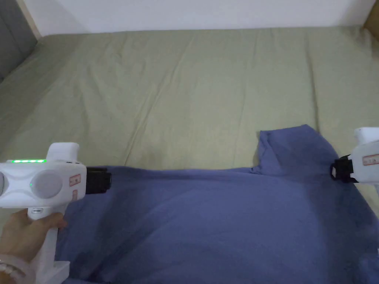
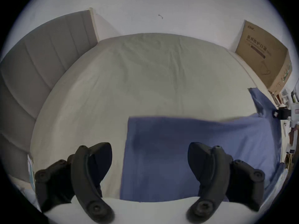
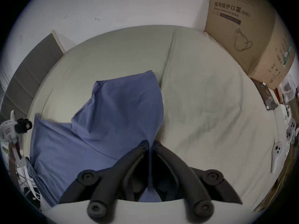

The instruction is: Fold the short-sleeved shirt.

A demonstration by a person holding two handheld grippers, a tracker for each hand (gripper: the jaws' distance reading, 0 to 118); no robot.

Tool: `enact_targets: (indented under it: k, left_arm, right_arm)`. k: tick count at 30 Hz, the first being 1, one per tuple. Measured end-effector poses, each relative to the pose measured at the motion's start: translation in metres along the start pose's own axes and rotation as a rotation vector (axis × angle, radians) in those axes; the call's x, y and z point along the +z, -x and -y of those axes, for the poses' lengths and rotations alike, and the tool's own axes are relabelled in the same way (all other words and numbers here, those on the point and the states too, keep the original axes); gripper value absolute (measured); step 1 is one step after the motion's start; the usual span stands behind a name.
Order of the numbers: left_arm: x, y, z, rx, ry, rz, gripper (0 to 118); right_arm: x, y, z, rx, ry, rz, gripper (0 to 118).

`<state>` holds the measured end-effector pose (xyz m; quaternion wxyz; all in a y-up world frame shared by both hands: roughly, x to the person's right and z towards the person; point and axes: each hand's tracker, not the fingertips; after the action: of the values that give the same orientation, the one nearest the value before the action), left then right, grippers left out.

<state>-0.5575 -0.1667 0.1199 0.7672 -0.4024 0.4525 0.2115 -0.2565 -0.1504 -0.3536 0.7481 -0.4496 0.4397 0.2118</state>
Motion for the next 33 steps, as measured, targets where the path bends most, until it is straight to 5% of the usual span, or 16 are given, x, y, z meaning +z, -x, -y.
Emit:
enact_targets:
  k: [4,6,8,10,11,24,33]
  left_arm:
    - [-0.027,0.009,-0.017,0.075,0.019,0.024,98]
    - [-0.041,0.010,-0.016,0.160,0.074,0.085,75]
    - [-0.043,0.003,-0.009,0.074,0.062,0.000,65]
    - [-0.029,-0.001,-0.010,0.048,0.032,0.009,11]
    - [-0.024,-0.002,-0.010,0.039,0.026,0.022,2]
    - [0.107,0.022,0.000,-0.018,-0.104,0.087,2]
    - [0.206,0.054,0.104,-0.006,-0.099,0.117,2]
  right_arm:
    - [-0.003,-0.001,0.003,0.005,0.002,-0.001,1]
    - [-0.005,0.000,0.004,0.008,-0.001,0.002,1]
    - [-0.005,0.002,0.005,0.002,-0.002,0.000,1]
    - [-0.002,0.004,0.006,0.001,-0.004,-0.006,1]
    - [0.002,0.006,0.006,0.004,-0.008,-0.008,1]
    - [0.120,0.031,0.024,0.048,-0.166,-0.039,1]
    - [0.198,0.020,0.133,0.041,-0.158,-0.067,1]
